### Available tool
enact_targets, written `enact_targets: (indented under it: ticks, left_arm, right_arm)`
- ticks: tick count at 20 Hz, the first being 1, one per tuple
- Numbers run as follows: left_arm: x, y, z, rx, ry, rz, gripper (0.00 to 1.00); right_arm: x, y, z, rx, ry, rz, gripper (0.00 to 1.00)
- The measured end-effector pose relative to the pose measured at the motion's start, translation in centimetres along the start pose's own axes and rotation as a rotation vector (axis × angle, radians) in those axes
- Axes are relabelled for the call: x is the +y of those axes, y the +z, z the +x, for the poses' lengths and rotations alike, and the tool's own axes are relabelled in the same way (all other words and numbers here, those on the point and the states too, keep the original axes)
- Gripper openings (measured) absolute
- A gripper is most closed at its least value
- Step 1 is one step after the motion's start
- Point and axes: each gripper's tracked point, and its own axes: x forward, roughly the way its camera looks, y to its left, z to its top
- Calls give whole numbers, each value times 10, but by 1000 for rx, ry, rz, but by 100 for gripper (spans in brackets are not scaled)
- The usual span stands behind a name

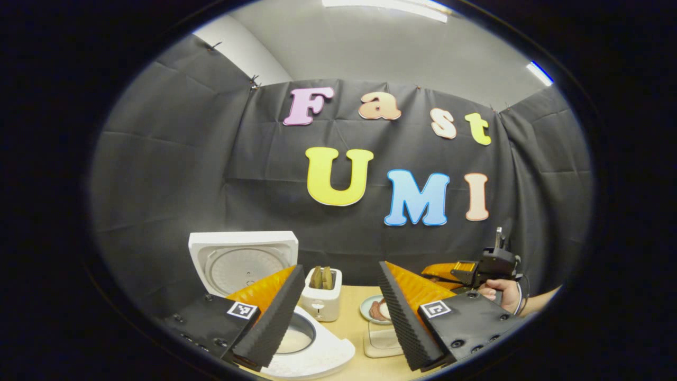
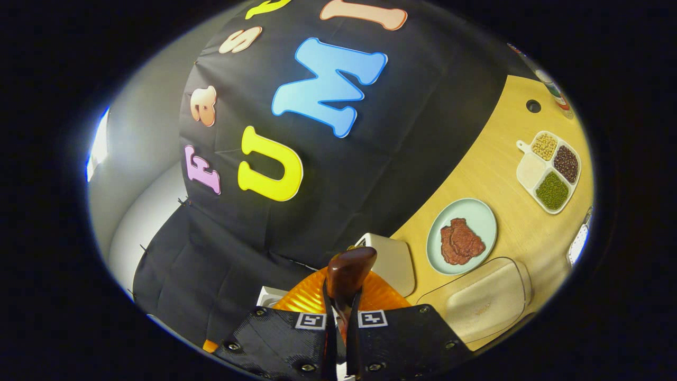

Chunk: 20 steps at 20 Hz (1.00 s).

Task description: Close the left gripper, press the button to open the rice cooker; take a wooden spoon from the chopstick holder with the right hand, scoop a spoonful of rice and pour it into the rice cooker, then put the wooden spoon back into the chopstick holder.

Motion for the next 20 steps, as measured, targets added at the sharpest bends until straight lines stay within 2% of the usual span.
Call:
enact_targets:
  ticks: [14,20]
  left_arm:
    - [59,-9,-17,-8,21,-14,96]
    - [78,-17,-16,-12,-31,-39,96]
  right_arm:
    - [66,-92,62,104,51,-129,7]
    - [72,-141,97,165,51,-193,7]
